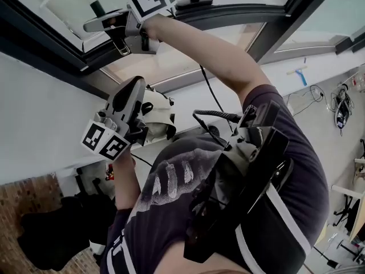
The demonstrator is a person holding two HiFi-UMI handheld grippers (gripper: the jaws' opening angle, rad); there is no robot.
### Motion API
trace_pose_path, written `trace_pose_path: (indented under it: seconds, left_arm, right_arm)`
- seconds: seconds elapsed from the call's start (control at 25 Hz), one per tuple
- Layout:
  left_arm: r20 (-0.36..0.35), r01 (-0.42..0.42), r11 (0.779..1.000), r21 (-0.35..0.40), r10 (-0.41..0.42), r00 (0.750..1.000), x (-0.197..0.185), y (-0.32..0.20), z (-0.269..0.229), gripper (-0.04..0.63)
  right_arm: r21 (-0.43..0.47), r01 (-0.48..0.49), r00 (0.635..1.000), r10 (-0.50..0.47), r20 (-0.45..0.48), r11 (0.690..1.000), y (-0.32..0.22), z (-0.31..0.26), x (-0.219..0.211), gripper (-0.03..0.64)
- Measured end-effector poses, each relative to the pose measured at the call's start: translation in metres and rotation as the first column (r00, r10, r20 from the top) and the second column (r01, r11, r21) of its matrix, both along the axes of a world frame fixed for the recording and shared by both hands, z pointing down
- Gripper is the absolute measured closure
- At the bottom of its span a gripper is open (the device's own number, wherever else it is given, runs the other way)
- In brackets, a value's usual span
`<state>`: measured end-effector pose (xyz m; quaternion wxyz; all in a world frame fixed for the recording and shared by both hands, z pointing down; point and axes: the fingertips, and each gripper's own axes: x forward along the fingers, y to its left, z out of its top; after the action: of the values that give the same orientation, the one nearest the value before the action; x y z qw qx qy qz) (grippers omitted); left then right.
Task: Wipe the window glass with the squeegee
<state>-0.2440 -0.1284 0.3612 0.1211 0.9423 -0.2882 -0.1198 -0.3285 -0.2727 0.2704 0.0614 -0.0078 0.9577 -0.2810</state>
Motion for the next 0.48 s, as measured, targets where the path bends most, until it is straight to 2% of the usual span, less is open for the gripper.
trace_pose_path:
  seconds: [0.12,0.48]
  left_arm:
    - [0.004,0.012,1.0,0.002,-0.012,1.0,0.001,0.002,-0.002,0.589]
    - [0.019,0.026,1.0,0.002,-0.026,0.999,0.014,0.008,-0.003,0.591]
  right_arm:
    - [0.01,0.044,0.999,-0.045,0.023,0.999,0.007,0.003,-0.001,0.591]
    - [-0.075,0.088,0.996,-0.087,0.02,0.993,0.017,0.029,0.0,0.591]
